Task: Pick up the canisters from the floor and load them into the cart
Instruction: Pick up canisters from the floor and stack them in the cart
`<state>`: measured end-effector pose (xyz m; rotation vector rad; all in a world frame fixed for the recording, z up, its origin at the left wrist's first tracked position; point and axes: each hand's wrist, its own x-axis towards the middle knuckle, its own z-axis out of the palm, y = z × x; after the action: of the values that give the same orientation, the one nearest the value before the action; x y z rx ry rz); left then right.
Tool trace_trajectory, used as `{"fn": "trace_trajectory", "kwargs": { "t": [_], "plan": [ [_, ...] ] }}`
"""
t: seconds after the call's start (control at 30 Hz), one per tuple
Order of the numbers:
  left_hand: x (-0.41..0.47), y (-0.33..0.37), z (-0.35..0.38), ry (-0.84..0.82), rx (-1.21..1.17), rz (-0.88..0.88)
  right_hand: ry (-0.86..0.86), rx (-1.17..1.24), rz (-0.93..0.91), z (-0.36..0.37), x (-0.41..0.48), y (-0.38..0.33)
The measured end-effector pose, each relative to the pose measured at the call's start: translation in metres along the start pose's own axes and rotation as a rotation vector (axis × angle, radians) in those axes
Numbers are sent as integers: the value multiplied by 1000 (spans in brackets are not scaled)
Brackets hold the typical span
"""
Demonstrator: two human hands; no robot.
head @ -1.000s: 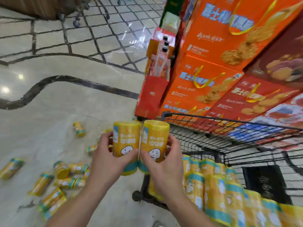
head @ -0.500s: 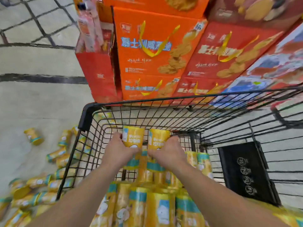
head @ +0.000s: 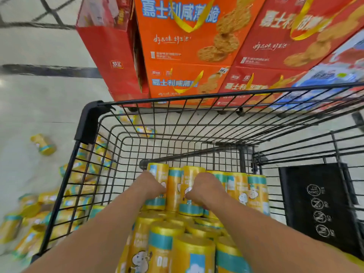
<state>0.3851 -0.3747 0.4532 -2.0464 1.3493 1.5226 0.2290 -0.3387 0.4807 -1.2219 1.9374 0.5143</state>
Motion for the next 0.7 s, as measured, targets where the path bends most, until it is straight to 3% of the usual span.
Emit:
{"fn": "trace_trajectory", "kwargs": {
  "t": [0.13, 0.23, 0.3, 0.43, 0.57, 0.7],
  "plan": [
    [-14, 0, -9, -53, 3, 12, 9, 92, 19, -9, -4, 1],
    [-37, 10, -26, -16, -48, 74, 123, 234, 15, -31, -21, -12],
    [-58, 15, -46, 89, -54, 206, 246, 349, -78, -49, -42, -30],
    [-113, 4, -106, 262, -334, 530, 478, 537, -346, -78, -100, -89],
    [-162, -49, -179, 414, -528, 751, 604, 650, -501, -81, -160, -163],
    [-182, -148, -247, 488, -666, 762, 625, 688, -620, -45, -208, -256]
  ]
}}
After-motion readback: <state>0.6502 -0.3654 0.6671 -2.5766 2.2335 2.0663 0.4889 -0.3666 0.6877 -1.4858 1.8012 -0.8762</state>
